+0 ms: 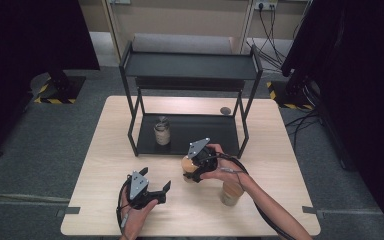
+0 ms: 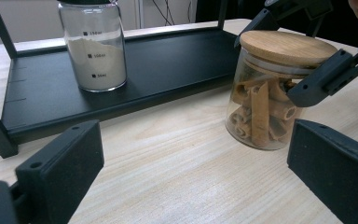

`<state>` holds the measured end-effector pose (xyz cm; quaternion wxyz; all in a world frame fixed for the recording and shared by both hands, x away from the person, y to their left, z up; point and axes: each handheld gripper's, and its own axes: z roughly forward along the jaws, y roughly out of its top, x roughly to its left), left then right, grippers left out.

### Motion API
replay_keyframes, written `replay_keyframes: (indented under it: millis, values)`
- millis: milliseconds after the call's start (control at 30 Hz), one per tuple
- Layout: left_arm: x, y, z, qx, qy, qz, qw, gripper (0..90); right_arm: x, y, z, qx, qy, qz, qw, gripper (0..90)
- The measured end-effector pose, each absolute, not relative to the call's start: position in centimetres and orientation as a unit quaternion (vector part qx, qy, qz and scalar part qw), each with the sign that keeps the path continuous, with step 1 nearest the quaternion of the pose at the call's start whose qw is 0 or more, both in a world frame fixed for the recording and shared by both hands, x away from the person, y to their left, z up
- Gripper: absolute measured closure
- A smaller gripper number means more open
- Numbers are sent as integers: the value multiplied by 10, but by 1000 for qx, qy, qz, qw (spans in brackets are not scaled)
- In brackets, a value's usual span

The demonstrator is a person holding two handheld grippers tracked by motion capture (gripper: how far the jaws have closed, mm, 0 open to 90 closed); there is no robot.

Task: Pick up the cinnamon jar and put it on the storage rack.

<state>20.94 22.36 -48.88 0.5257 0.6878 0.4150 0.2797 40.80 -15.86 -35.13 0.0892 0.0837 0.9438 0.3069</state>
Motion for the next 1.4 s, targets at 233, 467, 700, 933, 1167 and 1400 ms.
replay_keyframes:
  millis: [233,467,700,933,1167,1400]
  values:
    - [210,224,-489,688,415,279,526,32,408,-160,-350,90,942,312,85,228]
    - [210,224,-489,688,415,279,526,32,412,-164,-351,98,939,322,76,238]
    - [210,224,-489,688,415,279,526,32,413,-167,-352,110,936,326,71,241]
    - [210,224,-489,688,415,279,526,32,414,-168,-352,116,934,331,68,241]
    - [209,224,-489,688,415,279,526,32,414,-169,-346,124,931,335,75,241]
    - [209,224,-489,688,415,279,526,32,415,-170,-342,129,929,338,82,242]
